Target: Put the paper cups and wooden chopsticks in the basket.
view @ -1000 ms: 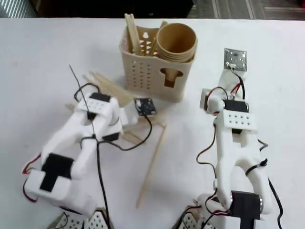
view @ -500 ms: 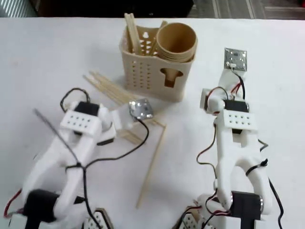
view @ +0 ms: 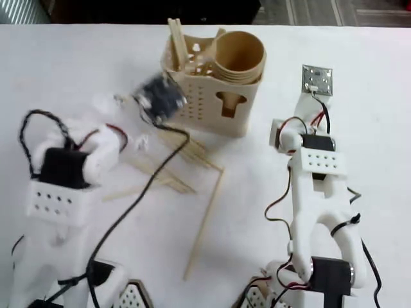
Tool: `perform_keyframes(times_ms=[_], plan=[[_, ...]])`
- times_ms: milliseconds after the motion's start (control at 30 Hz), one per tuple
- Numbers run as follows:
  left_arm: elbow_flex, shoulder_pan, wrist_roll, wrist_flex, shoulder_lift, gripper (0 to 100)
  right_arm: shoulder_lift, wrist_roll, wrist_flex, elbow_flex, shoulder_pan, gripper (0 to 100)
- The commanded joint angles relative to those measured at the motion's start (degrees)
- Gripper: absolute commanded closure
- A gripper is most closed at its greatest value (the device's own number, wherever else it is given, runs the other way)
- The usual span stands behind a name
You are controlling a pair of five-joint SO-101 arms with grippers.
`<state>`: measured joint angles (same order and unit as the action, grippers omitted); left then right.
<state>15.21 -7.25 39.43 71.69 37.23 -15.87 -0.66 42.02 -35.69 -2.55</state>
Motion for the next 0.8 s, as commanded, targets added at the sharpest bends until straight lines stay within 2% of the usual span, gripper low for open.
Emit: perform_keyframes(times_ms=[0,233,367,500,767], plan=[[-6.3,-2.3,-9.2,-10.5,0.2,98,-2.2,0.2,-0.9,0.5,-0.6,97.8],[-6.3,-3.4,-24.5,-39.6,-5.8,98,-2.2,0.2,-0.9,0.5,-0.6,97.8],[-6.4,-3.4,-36.5,-51.8,-9.5,98,-2.2,0.2,-0.9,0.5,-0.6,97.8],[-6.6,-3.8,-41.4,-57.4,-13.7,98,-2.2,0.2,-0.9,0.5,-0.6,97.8],[-6.4,-5.9,-41.7,-58.5,-21.4,98,-2.2,0.2,-0.9,0.6,-0.1,97.8]])
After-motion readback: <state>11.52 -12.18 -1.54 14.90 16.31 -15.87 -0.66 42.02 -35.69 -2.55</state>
